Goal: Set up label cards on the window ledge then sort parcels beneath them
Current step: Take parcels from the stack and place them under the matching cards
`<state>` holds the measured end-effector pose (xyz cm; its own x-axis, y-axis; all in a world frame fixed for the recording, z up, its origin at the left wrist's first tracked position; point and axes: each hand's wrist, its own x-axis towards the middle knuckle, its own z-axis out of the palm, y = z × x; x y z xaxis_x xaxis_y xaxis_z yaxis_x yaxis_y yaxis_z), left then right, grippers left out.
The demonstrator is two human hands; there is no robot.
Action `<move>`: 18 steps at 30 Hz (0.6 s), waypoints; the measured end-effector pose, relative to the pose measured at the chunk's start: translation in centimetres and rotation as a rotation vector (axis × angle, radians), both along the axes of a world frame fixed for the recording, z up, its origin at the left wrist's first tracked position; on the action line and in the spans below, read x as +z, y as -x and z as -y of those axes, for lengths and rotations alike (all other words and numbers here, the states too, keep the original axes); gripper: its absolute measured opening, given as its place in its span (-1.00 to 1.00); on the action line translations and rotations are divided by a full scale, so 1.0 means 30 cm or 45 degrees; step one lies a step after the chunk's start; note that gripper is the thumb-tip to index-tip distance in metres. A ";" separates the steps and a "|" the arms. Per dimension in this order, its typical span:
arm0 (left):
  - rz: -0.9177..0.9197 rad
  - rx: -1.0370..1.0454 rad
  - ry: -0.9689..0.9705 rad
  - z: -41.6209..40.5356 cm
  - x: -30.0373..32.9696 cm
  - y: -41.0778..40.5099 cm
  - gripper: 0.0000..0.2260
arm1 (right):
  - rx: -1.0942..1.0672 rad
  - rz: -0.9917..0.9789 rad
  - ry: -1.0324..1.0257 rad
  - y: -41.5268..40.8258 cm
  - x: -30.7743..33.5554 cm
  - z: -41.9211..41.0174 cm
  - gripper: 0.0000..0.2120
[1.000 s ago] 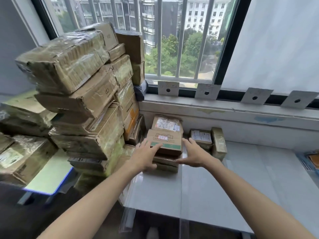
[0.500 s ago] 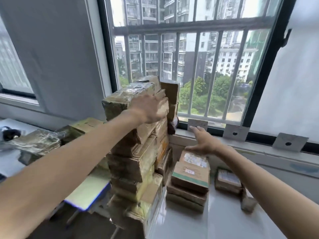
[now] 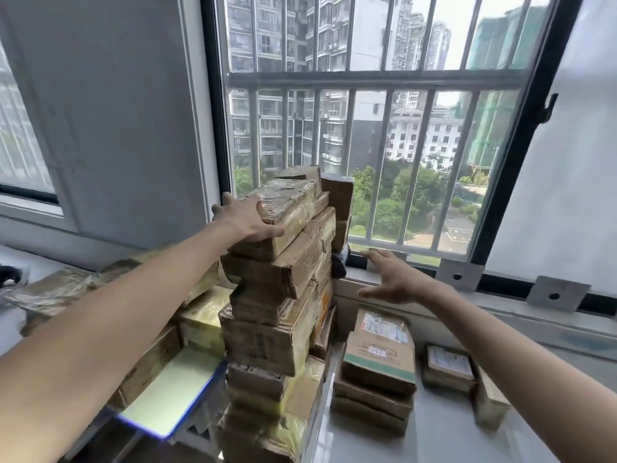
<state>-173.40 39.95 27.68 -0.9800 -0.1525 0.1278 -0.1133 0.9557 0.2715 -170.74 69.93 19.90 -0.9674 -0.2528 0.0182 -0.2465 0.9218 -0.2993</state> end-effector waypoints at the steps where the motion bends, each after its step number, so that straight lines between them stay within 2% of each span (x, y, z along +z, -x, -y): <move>1: -0.016 -0.006 -0.015 -0.001 0.005 -0.002 -0.10 | -0.015 0.010 -0.001 -0.004 0.001 0.005 -0.09; 7: -0.076 -0.168 -0.020 0.028 0.038 -0.024 -0.05 | -0.074 0.018 -0.004 -0.008 -0.003 0.048 -0.09; 11: -0.101 -0.318 0.002 0.048 0.072 -0.047 -0.15 | -0.103 -0.062 0.079 -0.002 0.020 0.074 0.03; 13: -0.118 -0.442 0.034 0.058 0.098 -0.071 -0.24 | -0.089 -0.202 0.181 -0.001 0.036 0.090 0.12; 15: -0.099 -0.556 0.013 0.069 0.124 -0.080 -0.28 | -0.064 -0.445 0.278 -0.010 0.055 0.101 0.20; 18: 0.003 -0.772 -0.190 0.090 0.142 -0.084 -0.24 | -0.038 -0.779 0.224 -0.036 0.083 0.084 0.29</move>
